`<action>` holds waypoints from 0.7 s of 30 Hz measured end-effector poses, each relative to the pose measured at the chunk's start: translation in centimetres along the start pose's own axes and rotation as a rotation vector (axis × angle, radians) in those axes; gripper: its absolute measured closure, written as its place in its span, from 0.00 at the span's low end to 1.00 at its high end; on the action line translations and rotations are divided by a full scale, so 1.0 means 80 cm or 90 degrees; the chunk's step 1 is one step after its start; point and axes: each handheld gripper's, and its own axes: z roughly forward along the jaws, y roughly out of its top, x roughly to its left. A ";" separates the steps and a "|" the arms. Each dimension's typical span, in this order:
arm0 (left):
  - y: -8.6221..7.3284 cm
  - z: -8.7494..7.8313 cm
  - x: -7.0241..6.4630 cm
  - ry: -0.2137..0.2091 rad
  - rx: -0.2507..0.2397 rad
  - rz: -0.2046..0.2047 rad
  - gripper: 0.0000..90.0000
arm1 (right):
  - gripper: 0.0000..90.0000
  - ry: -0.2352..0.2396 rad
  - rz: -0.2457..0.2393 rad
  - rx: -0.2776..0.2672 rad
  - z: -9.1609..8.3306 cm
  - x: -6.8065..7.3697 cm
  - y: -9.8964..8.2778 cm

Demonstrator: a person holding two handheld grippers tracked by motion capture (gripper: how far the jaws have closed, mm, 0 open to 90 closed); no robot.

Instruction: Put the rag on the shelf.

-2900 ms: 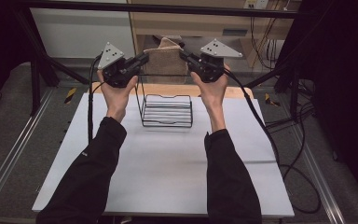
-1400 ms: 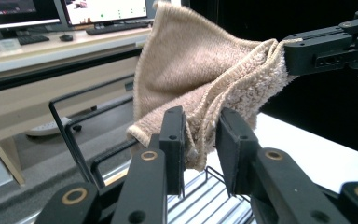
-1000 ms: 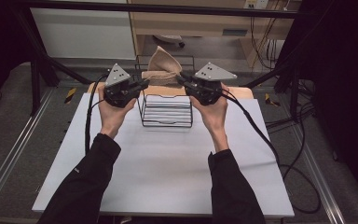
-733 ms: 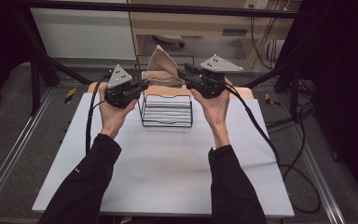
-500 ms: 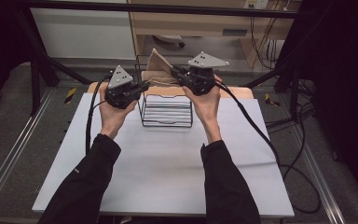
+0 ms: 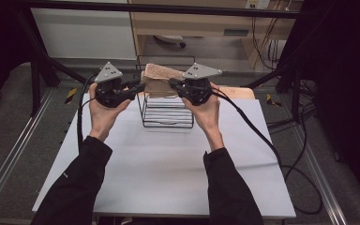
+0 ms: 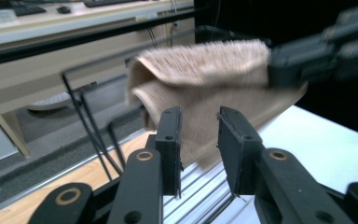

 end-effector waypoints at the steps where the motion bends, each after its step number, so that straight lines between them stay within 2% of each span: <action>1: 0.004 -0.004 0.001 0.000 -0.005 -0.003 0.78 | 0.97 -0.002 -0.002 0.003 0.001 0.000 -0.002; 4: 0.016 -0.009 0.000 -0.004 -0.021 -0.009 0.84 | 0.96 0.000 -0.005 0.006 0.004 0.001 -0.006; 8: 0.028 0.000 -0.009 -0.007 -0.035 -0.012 0.89 | 0.94 0.001 -0.017 0.014 0.007 0.004 -0.010; 10: 0.031 0.009 -0.015 -0.012 -0.023 0.000 0.91 | 0.93 0.004 -0.021 0.018 0.007 0.005 -0.011; 14: 0.027 0.028 -0.020 -0.004 0.024 0.020 0.93 | 0.85 0.018 -0.034 0.016 0.000 0.008 -0.012; 17: 0.015 0.036 -0.014 0.007 0.046 0.016 0.95 | 0.82 0.021 -0.023 -0.002 -0.011 0.007 -0.009; 19: 0.007 0.040 -0.008 0.015 0.057 0.008 0.97 | 0.85 0.009 -0.005 -0.008 -0.016 0.001 -0.009; 21: -0.001 0.043 -0.001 0.020 0.067 0.000 0.97 | 0.93 -0.011 0.019 0.008 -0.016 -0.006 -0.013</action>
